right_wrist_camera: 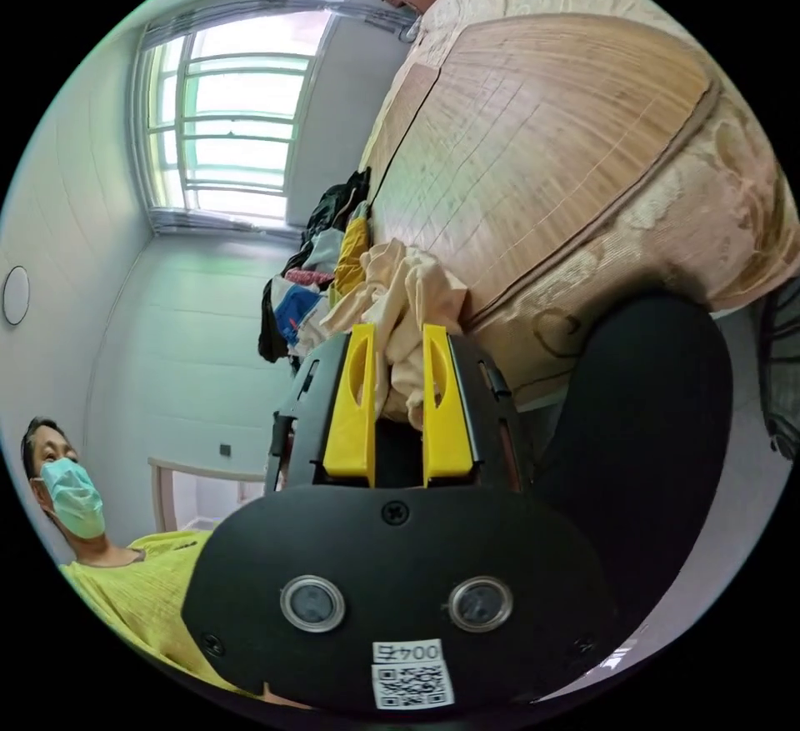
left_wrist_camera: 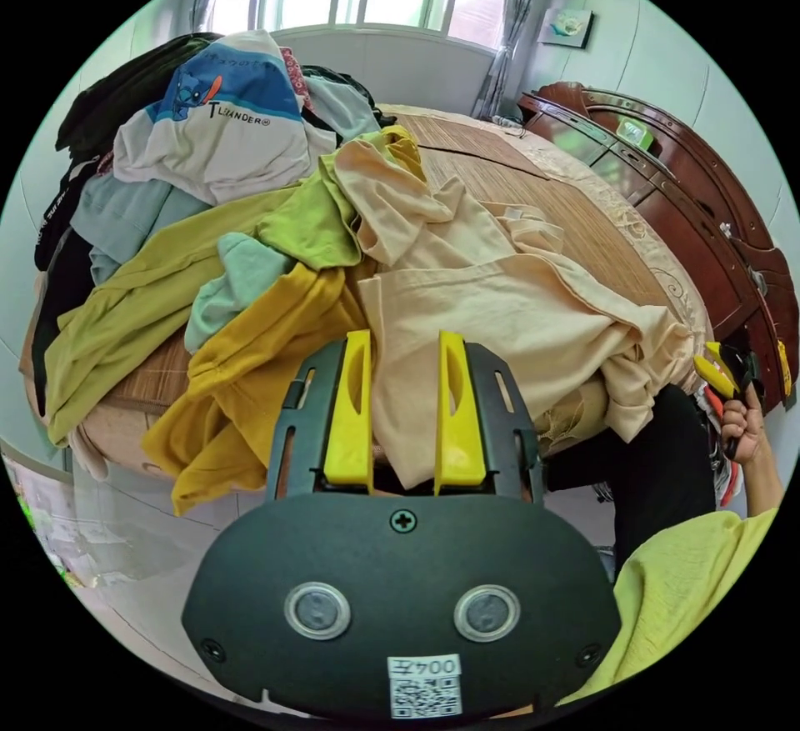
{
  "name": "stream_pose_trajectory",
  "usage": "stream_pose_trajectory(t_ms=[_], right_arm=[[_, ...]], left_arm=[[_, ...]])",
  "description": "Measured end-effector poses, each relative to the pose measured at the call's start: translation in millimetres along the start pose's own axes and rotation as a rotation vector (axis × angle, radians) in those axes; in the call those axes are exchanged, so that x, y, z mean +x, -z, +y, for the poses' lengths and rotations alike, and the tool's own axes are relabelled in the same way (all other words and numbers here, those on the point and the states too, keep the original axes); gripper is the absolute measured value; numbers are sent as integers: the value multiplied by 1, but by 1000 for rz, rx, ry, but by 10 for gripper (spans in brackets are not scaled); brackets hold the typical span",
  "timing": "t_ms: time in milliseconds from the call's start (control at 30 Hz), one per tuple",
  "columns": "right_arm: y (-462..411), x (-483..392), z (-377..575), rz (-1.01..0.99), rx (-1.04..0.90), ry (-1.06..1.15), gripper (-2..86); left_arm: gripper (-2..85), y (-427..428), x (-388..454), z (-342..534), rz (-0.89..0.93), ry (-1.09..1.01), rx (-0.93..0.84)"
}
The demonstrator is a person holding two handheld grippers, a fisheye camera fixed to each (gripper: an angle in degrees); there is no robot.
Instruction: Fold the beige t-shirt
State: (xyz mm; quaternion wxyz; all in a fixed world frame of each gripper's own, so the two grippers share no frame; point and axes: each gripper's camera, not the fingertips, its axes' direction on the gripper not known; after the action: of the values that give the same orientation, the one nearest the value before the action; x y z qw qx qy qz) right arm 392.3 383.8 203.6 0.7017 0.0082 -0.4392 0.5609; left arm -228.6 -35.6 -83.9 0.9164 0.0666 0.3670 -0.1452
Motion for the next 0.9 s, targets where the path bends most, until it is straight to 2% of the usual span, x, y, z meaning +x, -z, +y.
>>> stream_pose_trajectory(t_ms=[200,333,467,600,733,900], right_arm=[[14,-18,-8,115,53,72,98],[-15,-23,-12,22,-49,79,100],[-34,-17,-14,-38,-100,30,101],[-38,-19,-15,-28,-112,30,100],[-42,-18,-18,-24,-132,18,103],[-48,-14,-21,-25,-139,-14,110]], left_arm=[[103,2,14,27,1,-26,30],[103,-3,12,32,-3,37,45],[102,-9,8,14,28,64,65],[98,-14,27,-17,-44,5,103],[94,-35,31,-40,-32,20,78],[53,-59,69,-61,-65,-61,59]])
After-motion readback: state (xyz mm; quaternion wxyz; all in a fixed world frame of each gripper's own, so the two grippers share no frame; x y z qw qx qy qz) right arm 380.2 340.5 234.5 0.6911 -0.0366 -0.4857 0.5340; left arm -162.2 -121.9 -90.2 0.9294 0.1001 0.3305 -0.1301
